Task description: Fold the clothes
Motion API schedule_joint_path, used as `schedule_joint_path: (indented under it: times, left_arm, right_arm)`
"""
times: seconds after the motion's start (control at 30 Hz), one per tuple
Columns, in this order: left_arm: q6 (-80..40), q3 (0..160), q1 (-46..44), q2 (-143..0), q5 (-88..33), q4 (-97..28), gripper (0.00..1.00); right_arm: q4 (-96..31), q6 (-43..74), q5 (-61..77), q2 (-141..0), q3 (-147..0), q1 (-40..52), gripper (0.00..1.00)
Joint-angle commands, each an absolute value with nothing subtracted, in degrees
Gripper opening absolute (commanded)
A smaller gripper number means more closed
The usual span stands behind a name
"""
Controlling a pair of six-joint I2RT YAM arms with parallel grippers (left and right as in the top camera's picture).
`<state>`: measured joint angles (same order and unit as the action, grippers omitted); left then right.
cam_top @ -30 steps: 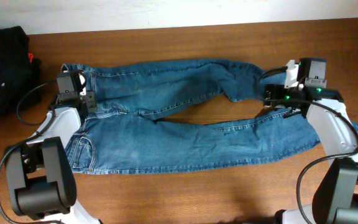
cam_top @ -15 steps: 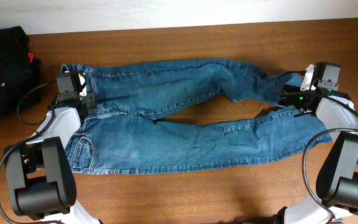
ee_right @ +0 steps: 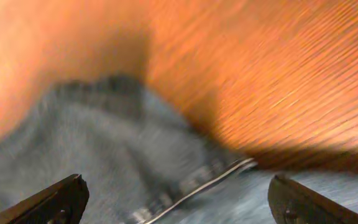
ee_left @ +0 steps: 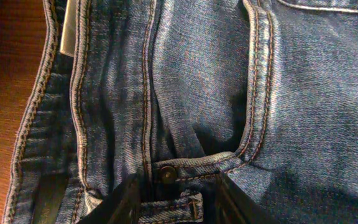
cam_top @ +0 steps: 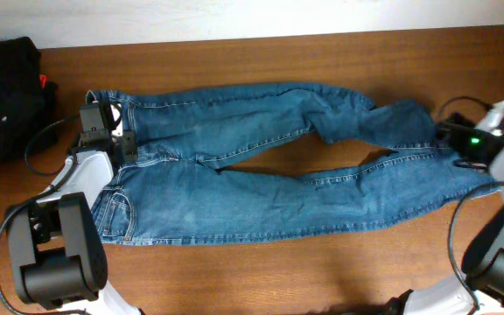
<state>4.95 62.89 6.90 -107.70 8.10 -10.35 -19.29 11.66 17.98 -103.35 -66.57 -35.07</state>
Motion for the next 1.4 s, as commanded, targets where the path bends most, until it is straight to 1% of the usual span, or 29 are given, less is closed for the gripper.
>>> schedule_joint_path:
  times: [0.0,0.1,0.2,0.23,0.3,0.43,0.57,0.7,0.77,0.83,0.93,0.97,1.03,1.1,1.13,1.2,1.27,1.3,1.37]
  left_arm:
    - [5.5,63.0,6.9,-108.3,5.3,-11.2,0.39]
    - [5.5,63.0,6.9,-108.3,5.3,-11.2,0.39]
    - [5.5,63.0,6.9,-108.3,5.3,-11.6,0.40]
    - [5.5,63.0,6.9,-108.3,5.3,-11.7,0.43]
    - [5.5,63.0,6.9,-108.3,5.3,-12.1,0.45]
    - [5.5,63.0,6.9,-108.3,5.3,-12.3,0.45]
    - [5.5,63.0,6.9,-108.3,5.3,-12.3,0.45]
    - [5.5,63.0,6.9,-108.3,5.3,-12.2,0.44]
    - [5.5,63.0,6.9,-108.3,5.3,-12.2,0.45]
    - [5.5,63.0,6.9,-108.3,5.3,-12.1,0.45]
    - [5.5,63.0,6.9,-108.3,5.3,-12.0,0.44]
    - [5.5,63.0,6.9,-108.3,5.3,-12.1,0.45]
    - [5.5,63.0,6.9,-108.3,5.3,-12.1,0.44]
    - [5.5,63.0,6.9,-108.3,5.3,-12.1,0.43]
    - [5.5,63.0,6.9,-108.3,5.3,-12.1,0.44]
    - [5.5,63.0,6.9,-108.3,5.3,-12.0,0.44]
    - [5.5,63.0,6.9,-108.3,5.3,-12.0,0.45]
    - [5.5,63.0,6.9,-108.3,5.3,-11.8,0.45]
    - [5.5,63.0,6.9,-108.3,5.3,-11.4,0.45]
  right_arm:
    - [-19.0,6.7,24.3,-102.4,-69.4,-36.9,0.97]
    - [-19.0,2.3,24.3,-102.4,-69.6,-36.6,0.97]
    - [-18.9,1.3,23.7,-103.1,-69.6,-35.8,0.97]
    - [-18.8,1.3,23.6,-103.5,-69.6,-35.7,0.97]
    - [-18.6,1.2,23.4,-104.6,-69.6,-35.7,0.97]
    - [-17.6,-1.5,24.0,-108.1,-69.6,-35.6,0.97]
    - [-15.7,-4.3,28.3,-110.8,-69.6,-34.9,0.97]
    - [-15.5,-5.8,27.9,-112.2,-69.6,-33.8,0.96]
    - [-15.2,-5.8,27.4,-113.1,-69.6,-33.4,0.96]
    - [-15.1,-5.8,27.9,-113.8,-69.6,-33.0,0.92]
    - [-15.1,-7.1,27.9,-114.1,-69.6,-32.3,0.82]
    - [-15.1,-7.3,27.9,-114.1,-69.8,-32.2,0.78]
    - [-15.1,-7.3,27.9,-114.1,-70.2,-32.2,0.65]
    - [-15.2,-7.3,27.9,-114.1,-70.6,-32.2,0.57]
    - [-15.2,-7.3,27.9,-114.1,-70.8,-32.2,0.52]
    - [-15.7,-7.3,28.4,-114.0,-71.5,-32.2,0.34]
    - [-17.0,-7.3,30.1,-114.0,-72.9,-32.2,0.10]
    - [-18.0,-7.3,30.8,-114.0,-74.0,-32.2,0.04]
    - [-21.0,-7.3,31.1,-114.0,-76.7,-32.2,0.04]
